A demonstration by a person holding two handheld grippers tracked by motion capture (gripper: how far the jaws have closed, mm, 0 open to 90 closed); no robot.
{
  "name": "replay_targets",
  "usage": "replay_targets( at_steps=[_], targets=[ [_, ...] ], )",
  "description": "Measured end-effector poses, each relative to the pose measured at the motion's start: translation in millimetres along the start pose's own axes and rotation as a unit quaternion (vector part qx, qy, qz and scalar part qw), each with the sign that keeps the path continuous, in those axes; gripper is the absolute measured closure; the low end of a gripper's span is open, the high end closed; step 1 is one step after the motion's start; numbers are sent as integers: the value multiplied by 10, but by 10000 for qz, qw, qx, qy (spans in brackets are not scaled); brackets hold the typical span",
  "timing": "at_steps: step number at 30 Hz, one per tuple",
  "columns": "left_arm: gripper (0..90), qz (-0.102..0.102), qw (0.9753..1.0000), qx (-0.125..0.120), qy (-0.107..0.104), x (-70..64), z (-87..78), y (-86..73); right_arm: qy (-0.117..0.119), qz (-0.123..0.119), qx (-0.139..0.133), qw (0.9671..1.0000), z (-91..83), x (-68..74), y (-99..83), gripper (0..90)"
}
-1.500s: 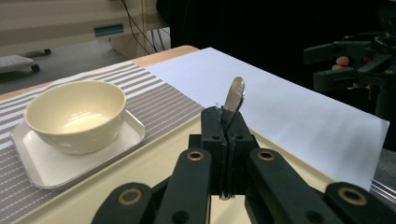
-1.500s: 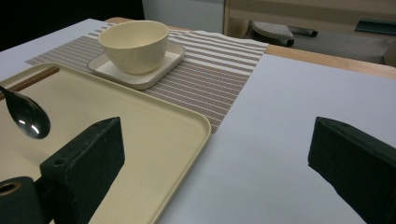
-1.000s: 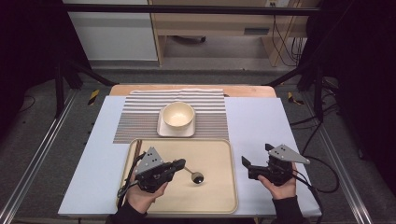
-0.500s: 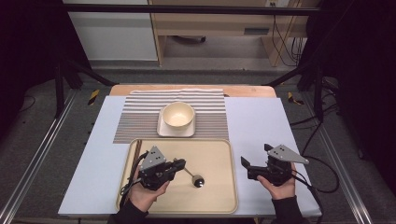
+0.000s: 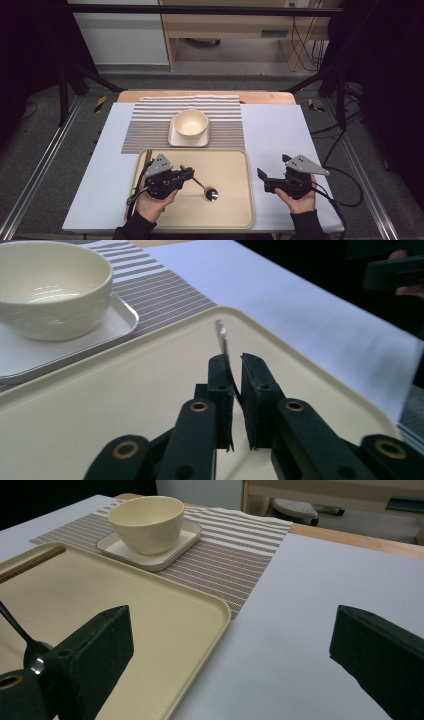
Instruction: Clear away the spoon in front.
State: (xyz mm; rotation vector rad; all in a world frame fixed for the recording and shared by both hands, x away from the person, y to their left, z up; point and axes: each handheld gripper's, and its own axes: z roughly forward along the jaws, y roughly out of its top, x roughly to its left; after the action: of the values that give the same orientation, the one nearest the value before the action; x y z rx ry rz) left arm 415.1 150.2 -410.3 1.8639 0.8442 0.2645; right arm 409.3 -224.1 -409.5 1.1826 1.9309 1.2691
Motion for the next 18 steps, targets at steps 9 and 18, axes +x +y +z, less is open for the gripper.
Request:
replay_targets(
  at_steps=[9, 18],
  targets=[
    [887, 362, 9984, -380, -197, -121, -349, 175, 3, 12, -1, 10000, 4, 0, -2, 42],
    [887, 196, 9991, -228, 288, 142, -728, 19, 3, -6, 48, 10000, 29, 10, -13, 42]
  ],
)
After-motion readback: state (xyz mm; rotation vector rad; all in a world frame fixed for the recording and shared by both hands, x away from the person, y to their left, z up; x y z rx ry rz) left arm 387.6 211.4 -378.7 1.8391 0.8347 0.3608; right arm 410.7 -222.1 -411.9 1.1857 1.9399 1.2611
